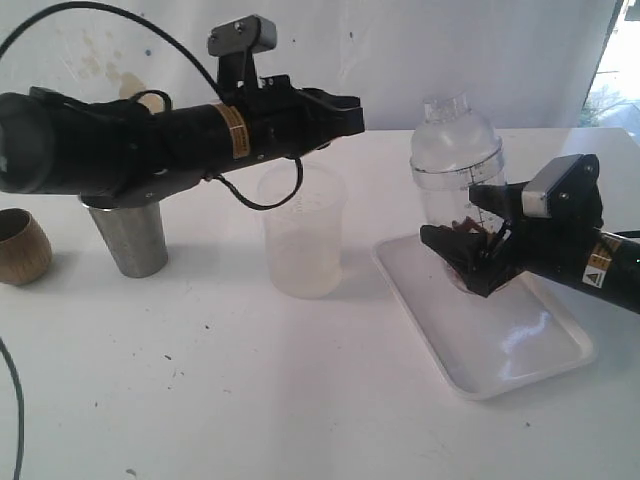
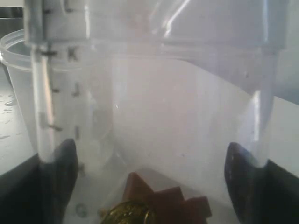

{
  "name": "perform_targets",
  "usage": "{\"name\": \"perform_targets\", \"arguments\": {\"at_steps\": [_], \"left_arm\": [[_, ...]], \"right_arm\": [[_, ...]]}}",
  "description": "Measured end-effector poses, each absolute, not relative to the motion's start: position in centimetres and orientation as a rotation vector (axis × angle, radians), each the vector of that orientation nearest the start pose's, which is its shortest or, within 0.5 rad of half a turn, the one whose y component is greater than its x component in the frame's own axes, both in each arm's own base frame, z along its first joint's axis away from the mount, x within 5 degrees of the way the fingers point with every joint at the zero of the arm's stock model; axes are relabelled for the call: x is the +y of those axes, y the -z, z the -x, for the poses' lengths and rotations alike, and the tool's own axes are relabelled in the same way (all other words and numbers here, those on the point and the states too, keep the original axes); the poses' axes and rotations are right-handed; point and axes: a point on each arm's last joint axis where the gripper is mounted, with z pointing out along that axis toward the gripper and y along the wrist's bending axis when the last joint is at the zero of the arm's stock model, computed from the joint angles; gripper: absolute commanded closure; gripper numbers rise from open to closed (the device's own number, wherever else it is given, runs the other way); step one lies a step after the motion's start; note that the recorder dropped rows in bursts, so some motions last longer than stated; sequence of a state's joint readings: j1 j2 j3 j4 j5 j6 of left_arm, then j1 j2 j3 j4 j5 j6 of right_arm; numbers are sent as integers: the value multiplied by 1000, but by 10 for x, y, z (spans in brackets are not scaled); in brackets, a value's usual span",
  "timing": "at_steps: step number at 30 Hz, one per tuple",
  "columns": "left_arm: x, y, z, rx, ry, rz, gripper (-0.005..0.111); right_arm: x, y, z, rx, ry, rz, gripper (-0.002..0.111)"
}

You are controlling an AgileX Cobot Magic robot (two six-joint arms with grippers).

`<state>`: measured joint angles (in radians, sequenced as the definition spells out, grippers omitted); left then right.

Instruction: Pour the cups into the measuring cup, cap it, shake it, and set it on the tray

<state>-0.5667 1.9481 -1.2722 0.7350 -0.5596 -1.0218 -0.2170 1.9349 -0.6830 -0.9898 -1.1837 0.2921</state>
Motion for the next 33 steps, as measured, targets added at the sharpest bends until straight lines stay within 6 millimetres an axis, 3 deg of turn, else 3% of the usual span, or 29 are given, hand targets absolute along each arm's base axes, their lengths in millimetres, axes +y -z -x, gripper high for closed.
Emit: {"name": "perform_targets", "arguments": {"at_steps": [4, 11, 16, 22, 30, 33], "left_arm": [[-283, -230, -365, 1756, 1050, -551, 107], [-302, -237, -358, 1715, 1092, -625, 107], [-315, -239, -346, 1693, 1149, -657, 107], [-333, -245, -342, 1766, 1032, -636, 107], [-338, -243, -336, 1759, 1032, -703, 107], [-338, -243, -335, 1758, 1027, -715, 107]], "right_arm": [[7, -137, -318, 1612, -470, 691, 108], [23, -136, -316, 1589, -497, 764, 108], [20, -138, -320, 1599, -483, 690, 108], [18, -138, -321, 1636, -529, 597, 108], [5, -100, -330, 1765, -418, 448, 108], [6, -96, -331, 1741, -433, 437, 108]]}}
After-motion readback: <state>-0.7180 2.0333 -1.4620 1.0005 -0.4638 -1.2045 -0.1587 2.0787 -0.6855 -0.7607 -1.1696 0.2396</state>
